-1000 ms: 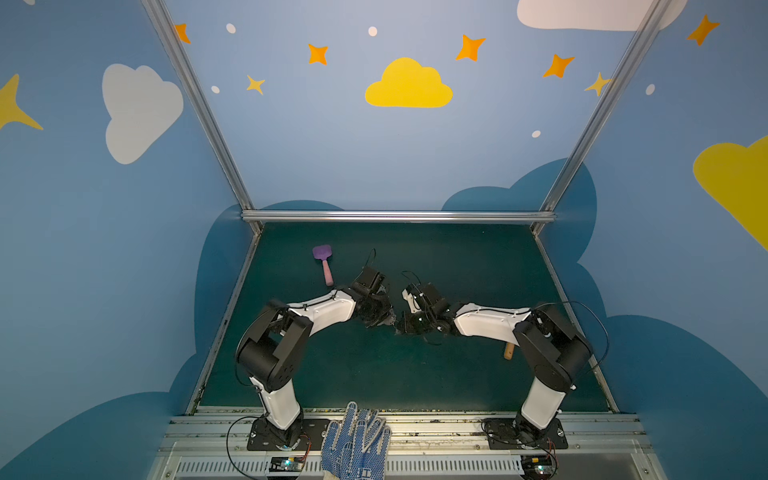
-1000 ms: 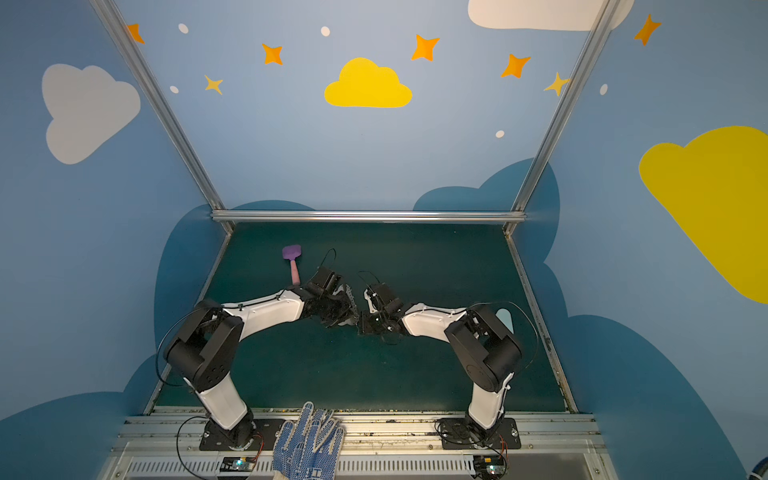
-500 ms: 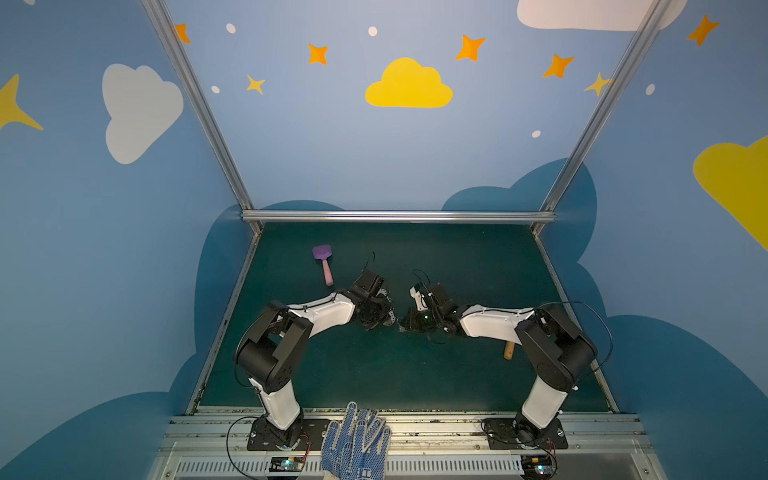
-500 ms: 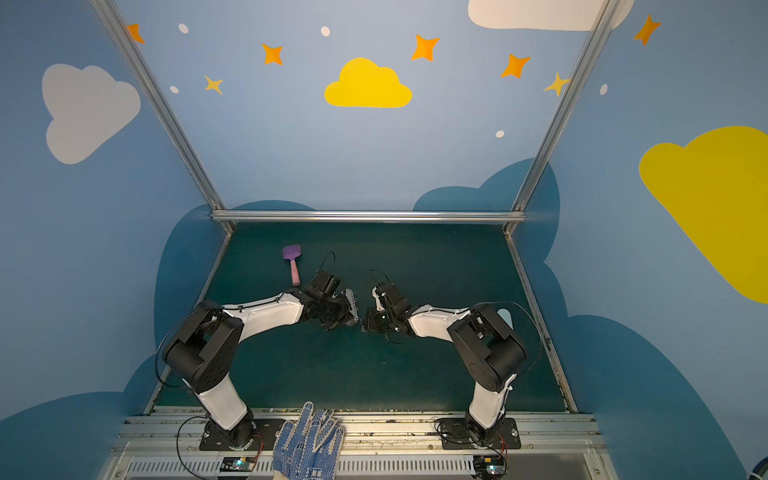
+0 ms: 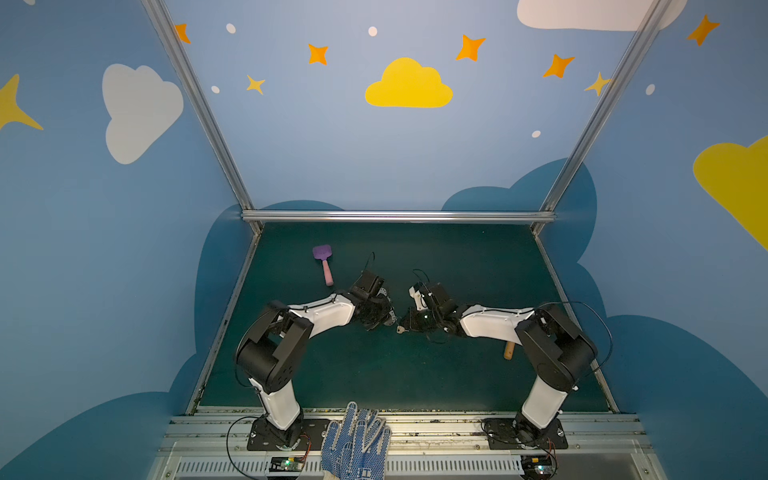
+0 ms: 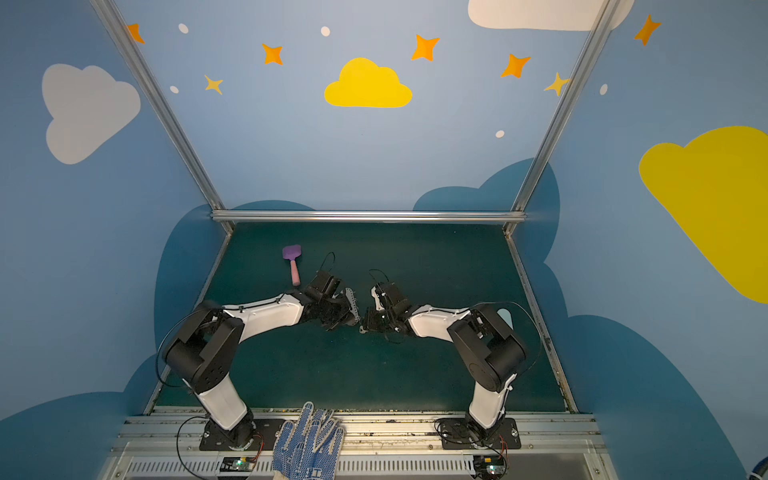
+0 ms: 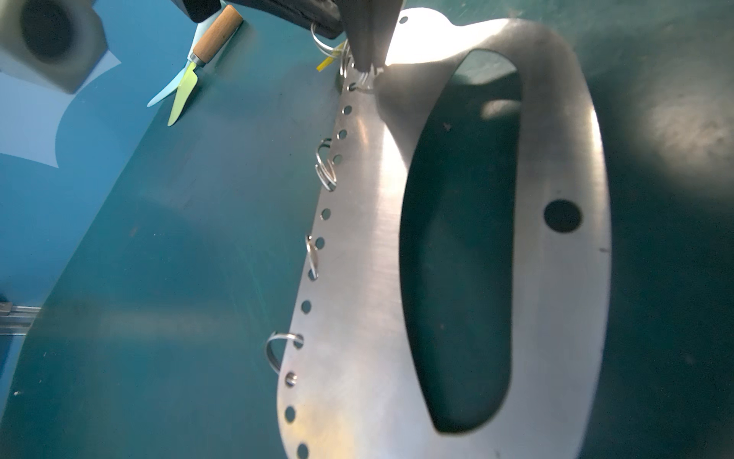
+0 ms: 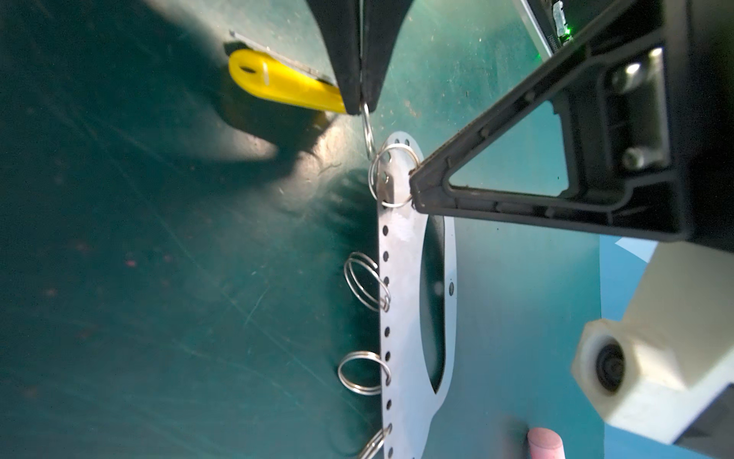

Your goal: Put the keys on the keyring

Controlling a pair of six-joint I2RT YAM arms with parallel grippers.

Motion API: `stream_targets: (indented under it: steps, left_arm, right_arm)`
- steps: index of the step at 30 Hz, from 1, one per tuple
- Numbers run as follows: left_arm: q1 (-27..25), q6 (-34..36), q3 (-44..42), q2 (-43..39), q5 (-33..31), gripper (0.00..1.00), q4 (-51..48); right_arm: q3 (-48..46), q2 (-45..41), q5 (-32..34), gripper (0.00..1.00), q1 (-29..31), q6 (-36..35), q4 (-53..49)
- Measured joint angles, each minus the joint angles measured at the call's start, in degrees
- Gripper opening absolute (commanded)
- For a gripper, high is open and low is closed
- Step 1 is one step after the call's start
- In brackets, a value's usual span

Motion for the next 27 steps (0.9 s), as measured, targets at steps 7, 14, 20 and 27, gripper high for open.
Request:
stream_targets:
  steps: [7, 14, 20, 27]
  left_arm:
    - [-0.26, -0.02, 0.0, 0.0, -0.02, 0.04, -0.04]
    - [-0.39, -0.22, 0.0, 0.0, 0.0, 0.04, -0.04]
    - [-0.55, -0.39, 0.0, 0.0, 0.02, 0.04, -0.02]
    - [-0.63, -0.42, 0.0, 0.0, 0.0, 0.04, -0.02]
  right_arm:
    - [-0.24, 0.0, 0.24, 0.0, -0.04, 0.0, 0.02]
    - [-0.57, 0.0, 0.46, 0.0, -0.04, -0.02, 0.37]
    - [-0.81, 0.0, 0.55, 0.0, -0.04, 0.0, 0.52]
    - [-1.53, 0.0, 1.2, 0.0, -0.11, 0.17, 1.79]
